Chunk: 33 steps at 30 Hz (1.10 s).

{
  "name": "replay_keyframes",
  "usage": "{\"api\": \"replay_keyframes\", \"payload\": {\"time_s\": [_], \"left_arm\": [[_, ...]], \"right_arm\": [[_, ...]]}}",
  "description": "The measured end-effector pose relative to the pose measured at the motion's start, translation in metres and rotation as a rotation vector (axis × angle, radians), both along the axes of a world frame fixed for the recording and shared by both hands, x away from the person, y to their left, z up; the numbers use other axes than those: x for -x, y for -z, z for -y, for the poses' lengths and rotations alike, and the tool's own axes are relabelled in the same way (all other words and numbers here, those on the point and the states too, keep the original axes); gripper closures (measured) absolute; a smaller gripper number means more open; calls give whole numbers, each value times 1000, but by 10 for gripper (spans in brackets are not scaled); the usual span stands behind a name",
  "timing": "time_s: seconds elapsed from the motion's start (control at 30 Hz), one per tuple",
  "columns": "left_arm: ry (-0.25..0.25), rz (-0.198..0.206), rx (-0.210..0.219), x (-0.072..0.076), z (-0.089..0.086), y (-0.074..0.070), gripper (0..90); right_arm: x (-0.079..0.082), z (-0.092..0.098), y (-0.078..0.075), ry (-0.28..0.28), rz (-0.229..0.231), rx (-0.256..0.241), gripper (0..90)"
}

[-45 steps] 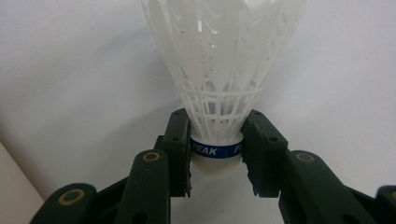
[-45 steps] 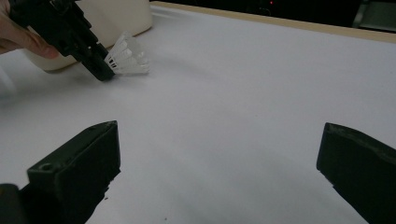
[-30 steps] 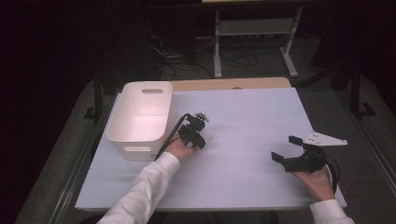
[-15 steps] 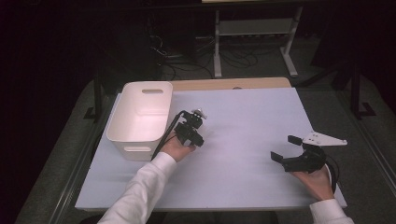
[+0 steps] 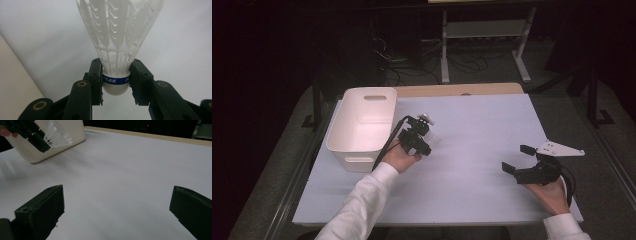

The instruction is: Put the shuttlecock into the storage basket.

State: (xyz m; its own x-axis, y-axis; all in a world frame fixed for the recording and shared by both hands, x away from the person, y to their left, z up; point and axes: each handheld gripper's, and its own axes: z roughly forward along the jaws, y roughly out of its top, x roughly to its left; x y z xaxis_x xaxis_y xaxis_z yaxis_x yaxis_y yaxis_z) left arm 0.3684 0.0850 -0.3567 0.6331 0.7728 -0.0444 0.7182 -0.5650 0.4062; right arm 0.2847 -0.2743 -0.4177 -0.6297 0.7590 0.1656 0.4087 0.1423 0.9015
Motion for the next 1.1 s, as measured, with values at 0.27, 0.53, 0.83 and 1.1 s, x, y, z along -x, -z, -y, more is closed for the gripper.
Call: {"api": "replay_keyframes", "payload": {"time_s": [0.27, 0.53, 0.83, 1.1], "left_arm": [[9, 11, 12, 0, 2, -12, 650], [25, 28, -9, 0, 1, -35, 650], [48, 31, -27, -3, 4, -51, 651], [64, 42, -30, -6, 3, -70, 651]], "right_arm": [[1, 2, -1, 4, 10, -20, 0], [0, 4, 0, 6, 7, -24, 0], [-1, 3, 2, 3, -2, -12, 0], [-1, 3, 2, 5, -1, -17, 0]]}}
